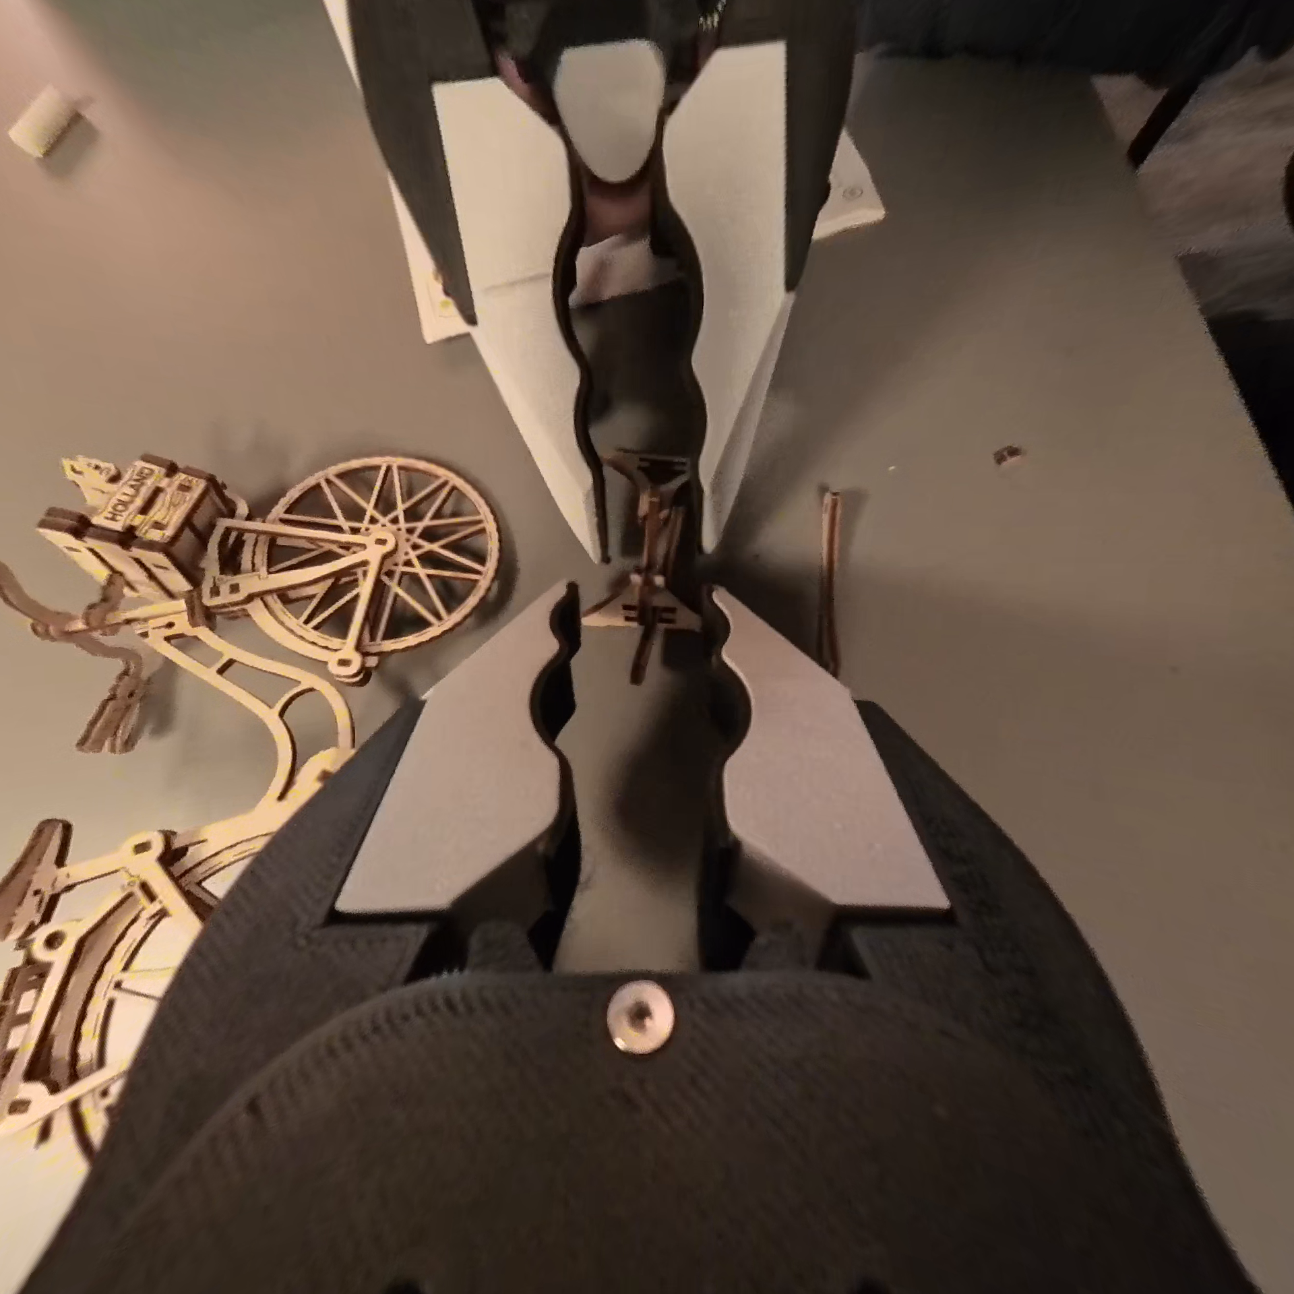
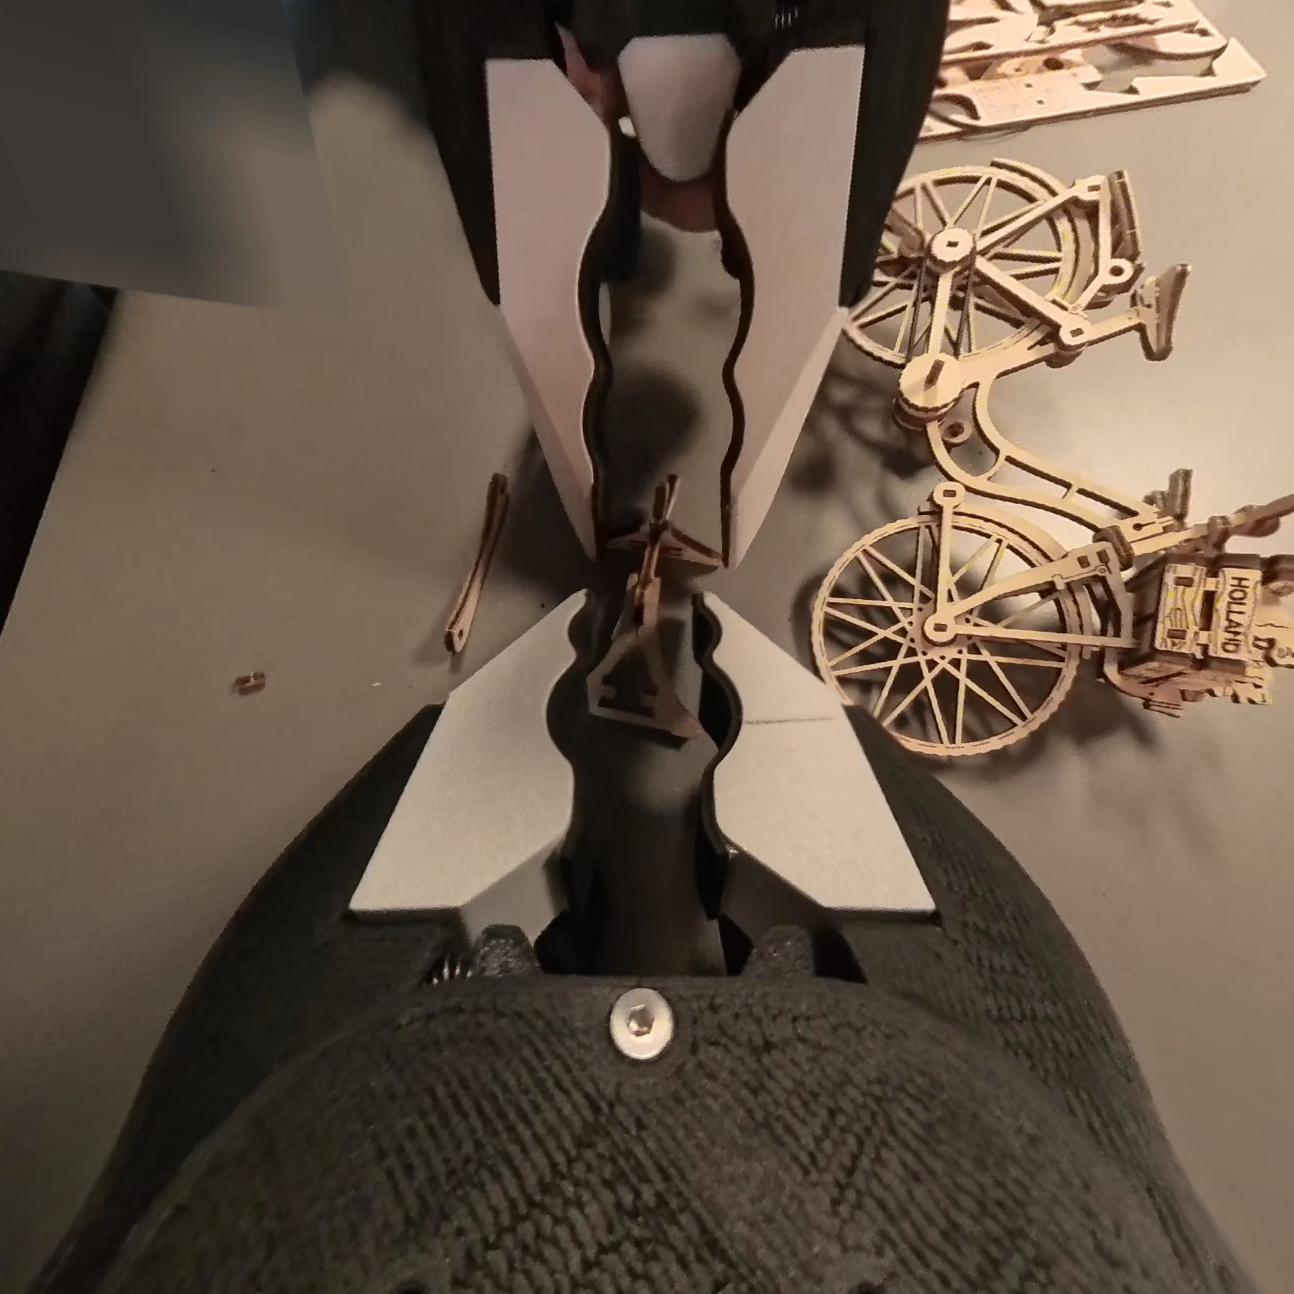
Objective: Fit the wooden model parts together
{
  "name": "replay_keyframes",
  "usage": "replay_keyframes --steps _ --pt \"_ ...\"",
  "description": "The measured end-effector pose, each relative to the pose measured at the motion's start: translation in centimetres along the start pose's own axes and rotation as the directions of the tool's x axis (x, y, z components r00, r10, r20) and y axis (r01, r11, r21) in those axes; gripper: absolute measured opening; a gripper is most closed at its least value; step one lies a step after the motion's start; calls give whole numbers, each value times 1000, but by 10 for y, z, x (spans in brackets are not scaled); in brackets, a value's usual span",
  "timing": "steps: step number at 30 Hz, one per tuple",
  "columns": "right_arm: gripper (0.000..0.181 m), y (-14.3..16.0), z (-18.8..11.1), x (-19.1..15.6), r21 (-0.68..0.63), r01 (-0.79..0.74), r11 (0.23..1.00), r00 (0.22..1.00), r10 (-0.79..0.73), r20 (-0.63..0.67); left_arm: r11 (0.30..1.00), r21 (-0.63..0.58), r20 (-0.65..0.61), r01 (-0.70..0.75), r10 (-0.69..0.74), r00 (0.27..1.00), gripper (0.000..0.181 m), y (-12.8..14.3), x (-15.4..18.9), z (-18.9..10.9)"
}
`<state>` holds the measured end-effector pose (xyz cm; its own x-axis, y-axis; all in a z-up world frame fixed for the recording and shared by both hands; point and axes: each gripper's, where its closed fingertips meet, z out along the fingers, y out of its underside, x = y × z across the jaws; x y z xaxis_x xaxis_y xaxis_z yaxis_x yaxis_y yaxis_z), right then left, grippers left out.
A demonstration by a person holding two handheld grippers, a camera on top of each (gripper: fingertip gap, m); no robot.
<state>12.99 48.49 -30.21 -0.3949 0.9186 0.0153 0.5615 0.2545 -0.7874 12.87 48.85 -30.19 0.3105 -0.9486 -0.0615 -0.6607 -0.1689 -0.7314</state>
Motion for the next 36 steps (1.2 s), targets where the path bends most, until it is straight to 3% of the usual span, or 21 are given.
replay_keyframes --steps 8,22,25,29,32,36 --pt "6 -14 0 2 51 -3 999 1000 4 -20 998 63 -40 5 -3 999 25 -4 1 1" --pt "4 -17 -4 -2 60 16 998 1000 -16 10 997 71 -45 15 -11 999 18 -11 5 0" --pt "4 -20 -7 4 105 -18 994 1000 19 -6 994 104 -9 26 -25 1000 20 -14 -1 -3" --pt "4 -22 -15 18 175 -87 981 995 95 -34 990 127 37 58 -63 997 51 -13 -12 -4" --pt "4 -21 -20 21 192 -101 976 993 111 -40 987 138 36 82 -87 996 51 -11 -15 -6" --pt "4 -13 -16 22 139 -90 986 993 99 -62 990 126 46 68 -75 996 37 -5 -19 -7"
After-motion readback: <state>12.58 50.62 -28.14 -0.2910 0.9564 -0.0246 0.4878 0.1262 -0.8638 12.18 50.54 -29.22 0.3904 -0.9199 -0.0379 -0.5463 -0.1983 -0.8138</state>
